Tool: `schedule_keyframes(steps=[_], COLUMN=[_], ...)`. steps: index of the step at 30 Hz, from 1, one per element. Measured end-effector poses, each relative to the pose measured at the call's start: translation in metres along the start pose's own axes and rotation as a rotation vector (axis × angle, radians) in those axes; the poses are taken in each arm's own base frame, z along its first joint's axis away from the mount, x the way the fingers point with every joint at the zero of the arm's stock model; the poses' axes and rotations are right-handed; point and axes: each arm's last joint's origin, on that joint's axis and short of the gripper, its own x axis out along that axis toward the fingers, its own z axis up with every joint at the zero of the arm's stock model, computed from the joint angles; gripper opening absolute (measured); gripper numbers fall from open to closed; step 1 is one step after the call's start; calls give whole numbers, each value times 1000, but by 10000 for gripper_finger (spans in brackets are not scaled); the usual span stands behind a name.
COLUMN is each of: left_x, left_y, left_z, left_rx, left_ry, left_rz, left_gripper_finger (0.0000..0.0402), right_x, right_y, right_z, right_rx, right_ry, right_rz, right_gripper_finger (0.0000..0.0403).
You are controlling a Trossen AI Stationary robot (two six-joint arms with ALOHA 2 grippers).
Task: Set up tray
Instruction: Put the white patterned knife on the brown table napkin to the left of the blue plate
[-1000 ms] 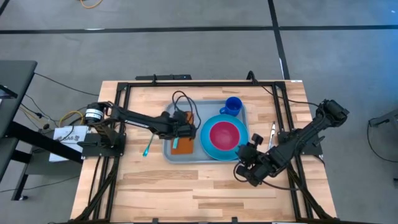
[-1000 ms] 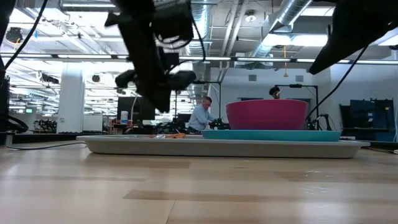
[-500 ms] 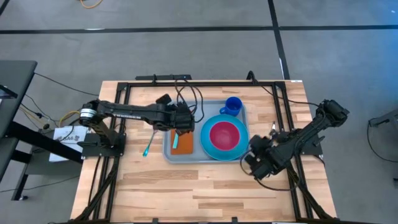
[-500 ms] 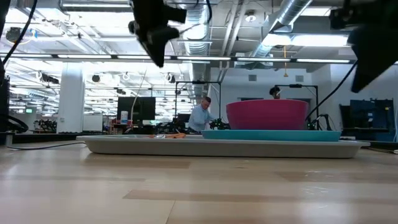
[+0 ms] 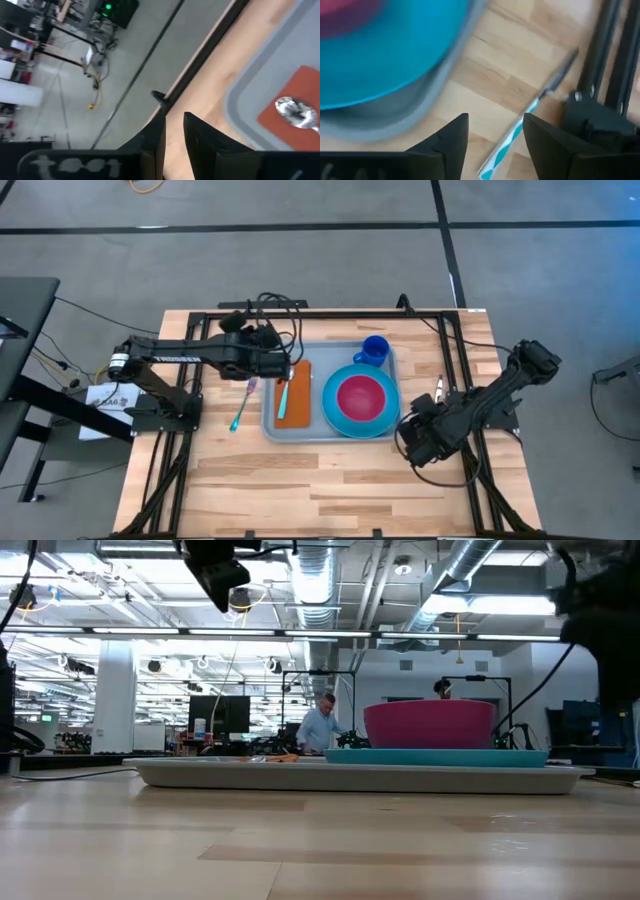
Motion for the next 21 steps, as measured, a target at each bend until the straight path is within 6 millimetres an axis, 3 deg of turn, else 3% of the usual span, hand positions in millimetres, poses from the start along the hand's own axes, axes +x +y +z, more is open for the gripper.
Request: schedule_keyframes(steps=[7,15,21], left_x=[3,10,15], left_y=[-1,1,6], left_z=[-6,-13,-12], left_rx=[36,50,23], left_ry=[24,74,71], left_rz=[31,72,116], left_gripper_finger=[59,59,59], right_x=[31,36,40], right_y=[-9,-13,-13], right_z=[-16,-9,-4], right_rx=[179,316,462], right_ry=[9,168,153], right_rz=[-52,-160,-196], right_gripper_finger=[207,205,205])
